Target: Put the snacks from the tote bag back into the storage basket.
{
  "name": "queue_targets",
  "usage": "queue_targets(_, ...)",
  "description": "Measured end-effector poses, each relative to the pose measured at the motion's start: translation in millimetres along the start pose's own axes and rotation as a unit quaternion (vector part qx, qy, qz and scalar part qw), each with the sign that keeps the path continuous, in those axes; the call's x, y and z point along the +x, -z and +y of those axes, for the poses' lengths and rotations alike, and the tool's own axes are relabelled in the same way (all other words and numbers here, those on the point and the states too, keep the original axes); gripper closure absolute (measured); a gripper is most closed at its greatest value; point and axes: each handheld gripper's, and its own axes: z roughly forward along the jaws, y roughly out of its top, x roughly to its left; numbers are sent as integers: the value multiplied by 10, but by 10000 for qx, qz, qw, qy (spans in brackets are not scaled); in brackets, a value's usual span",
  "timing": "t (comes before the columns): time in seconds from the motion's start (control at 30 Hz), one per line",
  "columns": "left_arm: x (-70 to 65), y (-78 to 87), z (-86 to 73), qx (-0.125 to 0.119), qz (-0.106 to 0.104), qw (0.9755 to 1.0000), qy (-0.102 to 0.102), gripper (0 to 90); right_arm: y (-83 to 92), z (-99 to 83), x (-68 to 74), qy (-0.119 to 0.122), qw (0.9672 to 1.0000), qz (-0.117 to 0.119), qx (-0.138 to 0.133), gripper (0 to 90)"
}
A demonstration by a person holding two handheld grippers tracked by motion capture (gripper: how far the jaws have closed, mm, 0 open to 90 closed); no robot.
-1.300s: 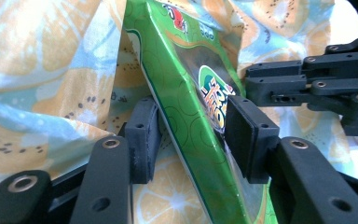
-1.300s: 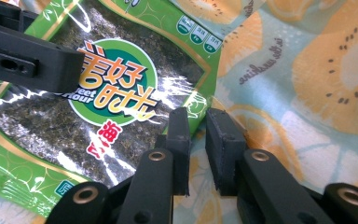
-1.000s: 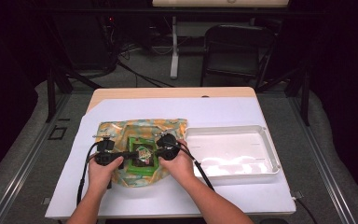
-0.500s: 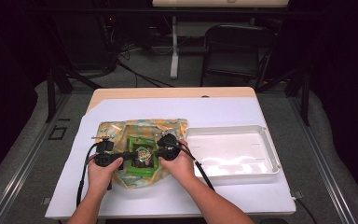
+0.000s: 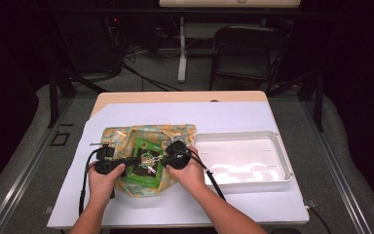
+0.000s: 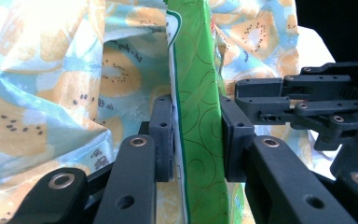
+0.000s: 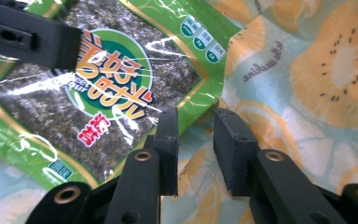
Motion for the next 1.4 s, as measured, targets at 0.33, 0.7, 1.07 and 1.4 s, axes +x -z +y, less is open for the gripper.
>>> queue_targets(0.33,26,77,19,-92,-37,9999,84,722,98,-8,45,90,9998,132,-129,689)
queue_targets(0.7,31,186,47,-305,11,9995,107,722,168,-16,72,153,9995,216,-192,670)
queue_targets(1.07,-12,292,59,-436,23,9990,115,721,264,-16,79,157,9990,299,-288,654)
queue_targets(1.4,-64,374,53,-509,40,9987,24,721,311,-26,71,232,9981,456,-357,646)
